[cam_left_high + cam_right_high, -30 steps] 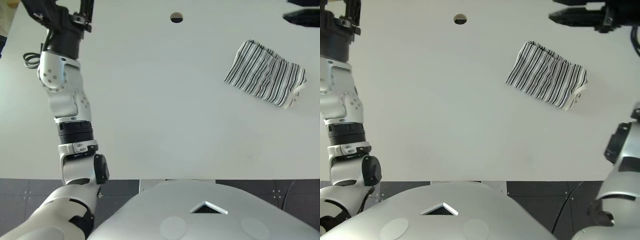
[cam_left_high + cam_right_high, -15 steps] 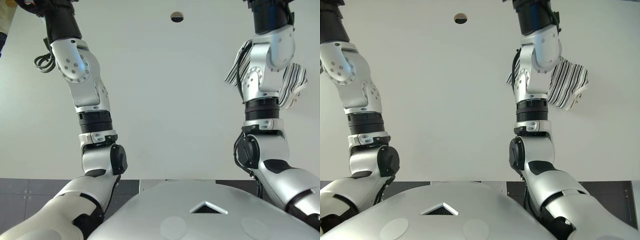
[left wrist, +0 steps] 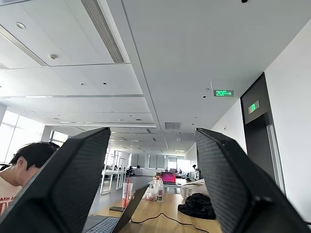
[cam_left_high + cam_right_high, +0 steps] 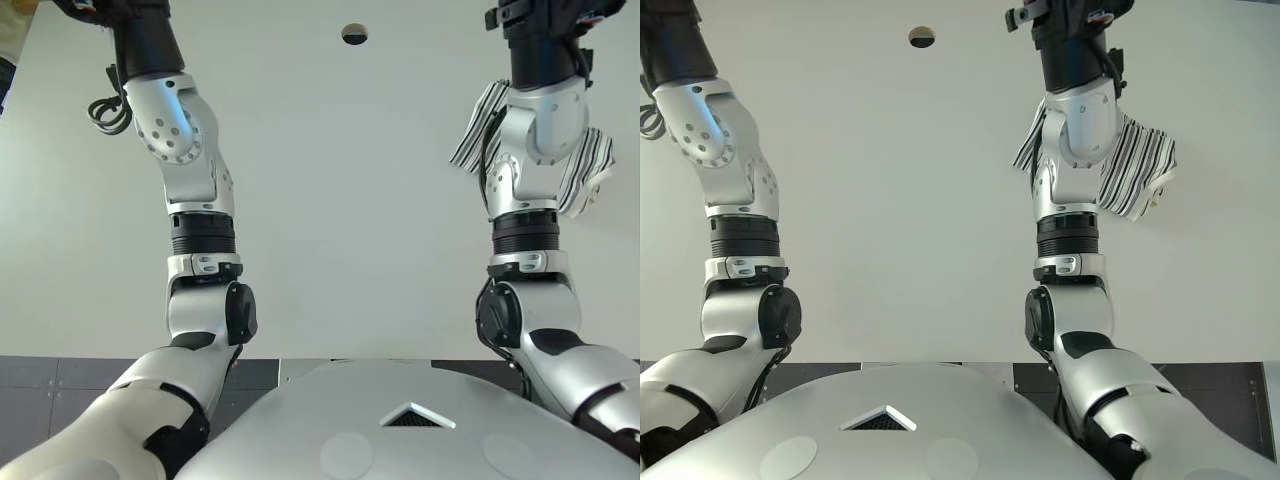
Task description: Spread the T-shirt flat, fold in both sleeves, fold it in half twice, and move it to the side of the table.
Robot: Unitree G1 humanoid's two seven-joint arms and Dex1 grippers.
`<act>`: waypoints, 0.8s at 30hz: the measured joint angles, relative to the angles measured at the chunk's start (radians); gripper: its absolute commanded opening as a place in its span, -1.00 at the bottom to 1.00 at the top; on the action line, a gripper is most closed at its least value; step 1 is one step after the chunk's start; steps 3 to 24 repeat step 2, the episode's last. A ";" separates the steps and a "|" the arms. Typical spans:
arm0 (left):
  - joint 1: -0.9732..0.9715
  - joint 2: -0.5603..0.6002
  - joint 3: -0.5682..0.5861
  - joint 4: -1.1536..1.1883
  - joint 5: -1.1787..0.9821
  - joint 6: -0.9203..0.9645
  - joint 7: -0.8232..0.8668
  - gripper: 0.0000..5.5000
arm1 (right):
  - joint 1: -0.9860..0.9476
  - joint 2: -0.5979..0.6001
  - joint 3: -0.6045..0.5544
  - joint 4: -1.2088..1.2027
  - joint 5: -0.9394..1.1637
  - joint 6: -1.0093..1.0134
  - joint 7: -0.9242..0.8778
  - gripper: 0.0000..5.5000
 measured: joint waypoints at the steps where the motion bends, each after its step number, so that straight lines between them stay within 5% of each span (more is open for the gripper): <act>1: -0.002 -0.002 -0.001 0.012 0.003 -0.005 0.000 0.18 | 0.001 -0.001 0.001 0.005 0.000 -0.004 0.000 -0.42; 24: -0.005 -0.003 -0.002 0.022 0.004 -0.016 0.000 0.18 | 0.002 -0.003 0.003 0.008 0.000 -0.005 0.000 -0.42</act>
